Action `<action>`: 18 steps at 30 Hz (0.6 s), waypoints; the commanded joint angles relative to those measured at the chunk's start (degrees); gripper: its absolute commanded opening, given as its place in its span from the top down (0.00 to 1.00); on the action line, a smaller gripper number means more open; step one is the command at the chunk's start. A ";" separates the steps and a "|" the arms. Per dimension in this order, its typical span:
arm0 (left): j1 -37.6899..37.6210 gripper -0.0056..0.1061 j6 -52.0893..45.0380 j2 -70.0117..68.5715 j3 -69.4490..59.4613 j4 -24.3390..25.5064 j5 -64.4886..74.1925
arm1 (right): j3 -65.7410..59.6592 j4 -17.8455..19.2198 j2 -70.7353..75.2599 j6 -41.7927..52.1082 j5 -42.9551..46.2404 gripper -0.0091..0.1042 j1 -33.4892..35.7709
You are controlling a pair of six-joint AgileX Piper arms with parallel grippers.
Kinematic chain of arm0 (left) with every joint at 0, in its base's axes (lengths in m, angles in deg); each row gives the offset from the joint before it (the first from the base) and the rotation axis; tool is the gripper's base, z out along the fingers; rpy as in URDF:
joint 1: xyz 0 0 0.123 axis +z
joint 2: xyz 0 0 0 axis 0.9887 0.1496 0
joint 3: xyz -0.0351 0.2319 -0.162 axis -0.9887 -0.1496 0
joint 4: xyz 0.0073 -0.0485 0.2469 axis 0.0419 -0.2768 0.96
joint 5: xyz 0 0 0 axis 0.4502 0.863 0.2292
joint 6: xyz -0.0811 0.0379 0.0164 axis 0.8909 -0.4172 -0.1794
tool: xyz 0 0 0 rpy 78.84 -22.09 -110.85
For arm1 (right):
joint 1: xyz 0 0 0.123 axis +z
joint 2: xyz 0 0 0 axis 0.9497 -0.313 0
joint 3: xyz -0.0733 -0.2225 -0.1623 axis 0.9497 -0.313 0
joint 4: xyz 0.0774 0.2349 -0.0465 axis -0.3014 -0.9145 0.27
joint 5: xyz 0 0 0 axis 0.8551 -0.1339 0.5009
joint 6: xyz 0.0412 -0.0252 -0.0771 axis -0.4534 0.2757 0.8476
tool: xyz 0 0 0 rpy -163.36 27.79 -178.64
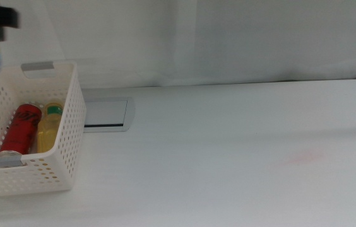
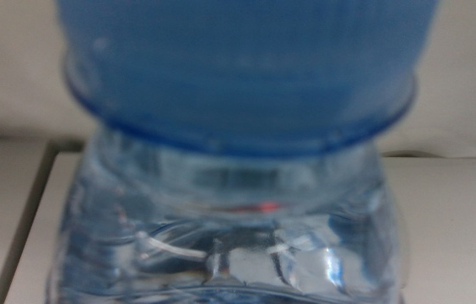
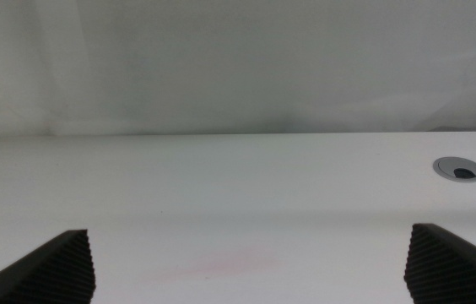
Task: Use arms to grab the bottles and put them into the dustbin to the left of the table.
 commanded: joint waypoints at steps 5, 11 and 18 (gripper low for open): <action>2.59 0.98 1.60 -0.64 0.86 -2.34 0.18 | -0.29 0.66 0.22 0.17 0.68 0.01 -0.27; 2.59 0.98 1.34 4.40 0.86 -2.34 0.84 | -0.29 0.66 0.22 0.17 0.68 0.01 -0.27; 2.59 0.98 1.34 13.25 0.86 -2.51 -0.67 | -0.29 0.66 0.22 0.17 0.68 0.01 -0.27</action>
